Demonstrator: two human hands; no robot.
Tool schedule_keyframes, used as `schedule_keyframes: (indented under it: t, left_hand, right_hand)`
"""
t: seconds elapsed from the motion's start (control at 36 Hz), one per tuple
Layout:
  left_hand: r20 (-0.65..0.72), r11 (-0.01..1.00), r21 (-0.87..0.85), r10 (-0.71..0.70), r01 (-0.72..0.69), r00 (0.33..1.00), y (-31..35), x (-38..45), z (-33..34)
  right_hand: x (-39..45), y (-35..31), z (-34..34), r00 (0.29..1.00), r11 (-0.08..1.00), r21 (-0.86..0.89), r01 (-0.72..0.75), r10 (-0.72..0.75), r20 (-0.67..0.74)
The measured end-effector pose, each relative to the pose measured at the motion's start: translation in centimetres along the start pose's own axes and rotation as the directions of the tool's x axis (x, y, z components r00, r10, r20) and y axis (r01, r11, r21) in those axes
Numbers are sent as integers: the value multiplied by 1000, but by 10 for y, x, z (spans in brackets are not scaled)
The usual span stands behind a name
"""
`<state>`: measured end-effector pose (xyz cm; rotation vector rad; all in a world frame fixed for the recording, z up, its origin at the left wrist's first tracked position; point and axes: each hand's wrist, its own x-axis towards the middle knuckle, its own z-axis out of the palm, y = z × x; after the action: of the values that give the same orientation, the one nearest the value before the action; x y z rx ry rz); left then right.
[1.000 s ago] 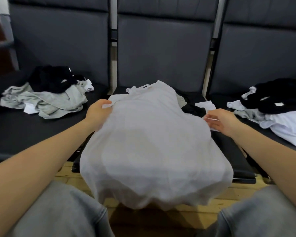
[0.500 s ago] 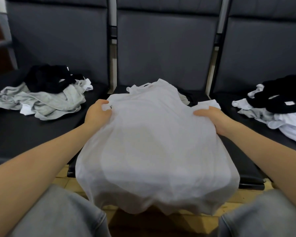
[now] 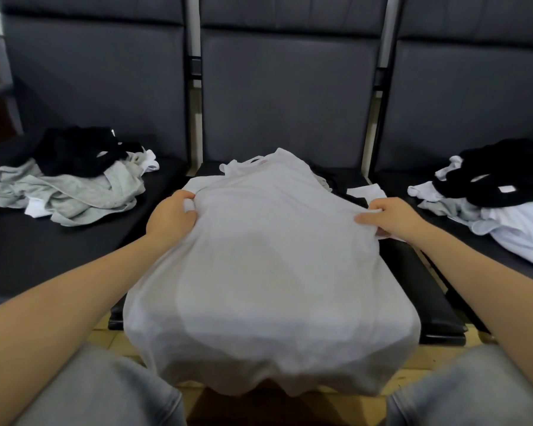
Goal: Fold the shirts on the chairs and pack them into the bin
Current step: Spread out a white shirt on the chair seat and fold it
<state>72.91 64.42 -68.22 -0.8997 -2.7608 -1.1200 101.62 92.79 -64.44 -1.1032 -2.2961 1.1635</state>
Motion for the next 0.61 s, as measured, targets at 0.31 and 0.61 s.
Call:
schedule_keyframes:
  t: [0.31, 0.61]
  left_hand:
    - [-56, 995, 38, -86, 89, 995, 4, 4, 3]
    - [-47, 990, -136, -51, 44, 998, 47, 70, 6]
  right_hand:
    - [18, 14, 4, 956, 984, -119, -134, 96, -279]
    - [71, -72, 35, 955, 989, -66, 132, -145, -258]
